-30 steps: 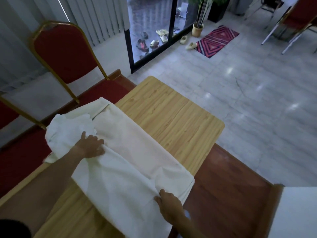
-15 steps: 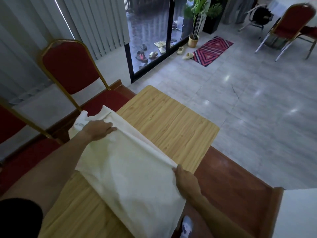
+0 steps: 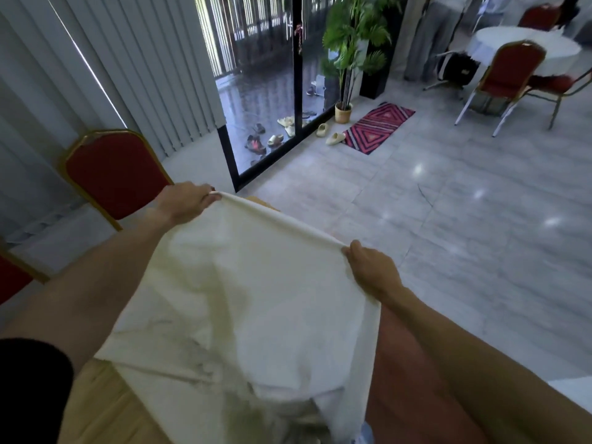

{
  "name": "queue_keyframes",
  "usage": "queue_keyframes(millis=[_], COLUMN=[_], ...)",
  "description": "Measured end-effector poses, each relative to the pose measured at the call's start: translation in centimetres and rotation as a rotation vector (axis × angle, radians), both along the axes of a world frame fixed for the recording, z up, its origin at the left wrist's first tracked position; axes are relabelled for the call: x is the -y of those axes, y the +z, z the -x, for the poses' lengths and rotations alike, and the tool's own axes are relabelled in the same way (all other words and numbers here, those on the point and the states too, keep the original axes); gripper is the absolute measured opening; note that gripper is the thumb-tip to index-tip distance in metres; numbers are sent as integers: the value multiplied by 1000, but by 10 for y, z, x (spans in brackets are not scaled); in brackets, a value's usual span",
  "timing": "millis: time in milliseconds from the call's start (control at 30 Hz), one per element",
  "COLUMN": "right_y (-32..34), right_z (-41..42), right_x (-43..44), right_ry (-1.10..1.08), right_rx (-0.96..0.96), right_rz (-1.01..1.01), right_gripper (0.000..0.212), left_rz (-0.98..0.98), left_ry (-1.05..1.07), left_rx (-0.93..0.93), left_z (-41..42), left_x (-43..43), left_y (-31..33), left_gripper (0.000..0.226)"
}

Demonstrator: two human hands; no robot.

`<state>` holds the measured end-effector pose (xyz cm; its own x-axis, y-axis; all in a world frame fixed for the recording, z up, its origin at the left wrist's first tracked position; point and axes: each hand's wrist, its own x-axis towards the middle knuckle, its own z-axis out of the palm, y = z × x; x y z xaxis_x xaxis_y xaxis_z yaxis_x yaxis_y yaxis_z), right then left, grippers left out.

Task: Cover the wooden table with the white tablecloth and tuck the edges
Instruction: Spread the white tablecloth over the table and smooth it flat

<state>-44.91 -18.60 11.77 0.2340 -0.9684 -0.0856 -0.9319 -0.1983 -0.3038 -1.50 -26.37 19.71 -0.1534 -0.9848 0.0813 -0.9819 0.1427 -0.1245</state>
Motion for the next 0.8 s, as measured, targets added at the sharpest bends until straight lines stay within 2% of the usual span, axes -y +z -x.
queue_keyframes(millis=[200, 400, 800], right_y=[29, 47, 36], right_z=[73, 127, 161], right_x=[80, 156, 306], right_ry=[58, 121, 221], right_rx=[-15, -81, -141], right_rz=[166, 289, 408], right_gripper=[33, 33, 31], left_rz=[166, 228, 280], left_ry=[5, 51, 78], left_rx=[36, 58, 41], left_z=[60, 106, 135], left_x=[48, 68, 150], left_y=[30, 31, 11], left_gripper=[54, 52, 48])
